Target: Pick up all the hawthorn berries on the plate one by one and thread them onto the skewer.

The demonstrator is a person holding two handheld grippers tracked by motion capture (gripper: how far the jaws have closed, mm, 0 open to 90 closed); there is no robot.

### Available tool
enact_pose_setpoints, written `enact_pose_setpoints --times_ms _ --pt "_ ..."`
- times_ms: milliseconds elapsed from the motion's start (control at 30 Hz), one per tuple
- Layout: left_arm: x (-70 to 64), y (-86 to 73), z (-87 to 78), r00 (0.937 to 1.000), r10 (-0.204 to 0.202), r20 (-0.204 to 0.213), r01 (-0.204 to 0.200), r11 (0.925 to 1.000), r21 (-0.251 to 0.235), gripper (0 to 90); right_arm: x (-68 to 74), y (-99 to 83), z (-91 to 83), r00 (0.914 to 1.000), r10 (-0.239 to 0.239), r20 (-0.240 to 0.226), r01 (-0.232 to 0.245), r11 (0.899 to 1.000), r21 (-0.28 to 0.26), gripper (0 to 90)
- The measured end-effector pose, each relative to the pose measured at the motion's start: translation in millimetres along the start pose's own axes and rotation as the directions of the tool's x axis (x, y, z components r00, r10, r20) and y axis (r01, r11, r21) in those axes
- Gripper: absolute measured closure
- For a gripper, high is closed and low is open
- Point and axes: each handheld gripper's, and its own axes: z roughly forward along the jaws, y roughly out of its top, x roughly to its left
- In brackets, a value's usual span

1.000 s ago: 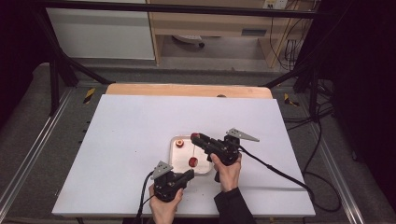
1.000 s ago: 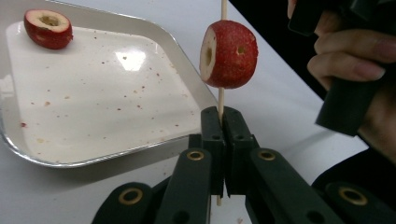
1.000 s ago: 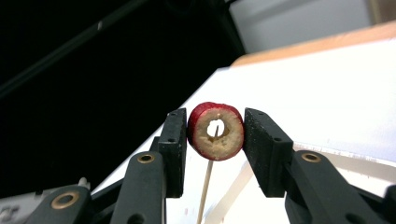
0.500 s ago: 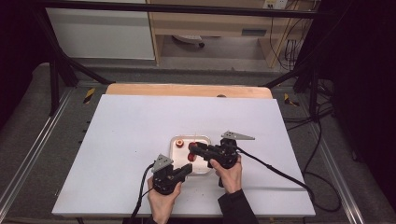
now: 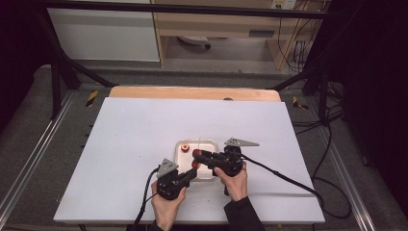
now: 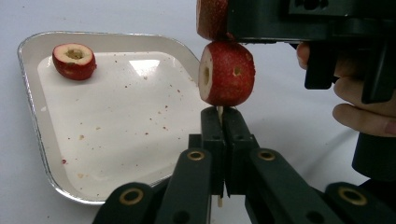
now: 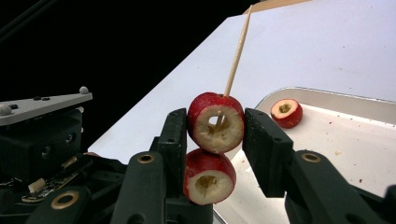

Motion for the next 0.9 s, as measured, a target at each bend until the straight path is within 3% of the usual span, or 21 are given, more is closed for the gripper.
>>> enact_pose_setpoints --times_ms 67,267,367,500,567,733,833,900 --pt "1.1 -0.2 -1.6 0.9999 0.013 -0.007 -0.013 0.9999 0.002 88.7 1.3 0.7 -0.8 0.9998 -0.017 0.006 0.017 1.0 -0.009 59.7" --pt "11.0 -5.5 -12.2 0.9972 0.065 -0.037 -0.065 0.9979 0.006 88.7 1.9 10.8 -9.4 0.9966 -0.065 0.051 0.067 0.997 -0.032 38.6" --pt "17.4 -8.1 -19.7 0.9938 0.094 -0.06 -0.093 0.9956 0.012 88.6 -1.8 13.8 -10.0 0.9929 -0.082 0.087 0.082 0.997 0.0 24.9" --pt "24.2 -11.0 -29.0 0.9867 0.132 -0.094 -0.13 0.9911 0.026 88.5 -10.0 15.8 -7.3 0.9852 -0.116 0.126 0.106 0.99 0.088 14.6" --pt "29.5 -11.3 -31.7 0.9817 0.164 -0.096 -0.163 0.9864 0.02 88.5 -13.7 16.5 -5.8 0.9782 -0.15 0.143 0.129 0.981 0.146 12.0" --pt "37.9 -15.3 -42.3 0.9795 0.158 -0.124 -0.152 0.9867 0.057 88.4 -16.2 23.1 -0.4 0.957 -0.241 0.162 0.188 0.94 0.285 8.8" --pt "42.8 -16.2 -47.9 0.9796 0.154 -0.129 -0.148 0.9874 0.057 88.3 -14.6 31.6 4.3 0.9466 -0.277 0.165 0.213 0.921 0.327 8.9" --pt "45.0 -15.7 -51.1 0.9787 0.156 -0.133 -0.15 0.9871 0.056 88.3 -13.0 37.4 8.5 0.9441 -0.284 0.168 0.215 0.916 0.34 10.5"
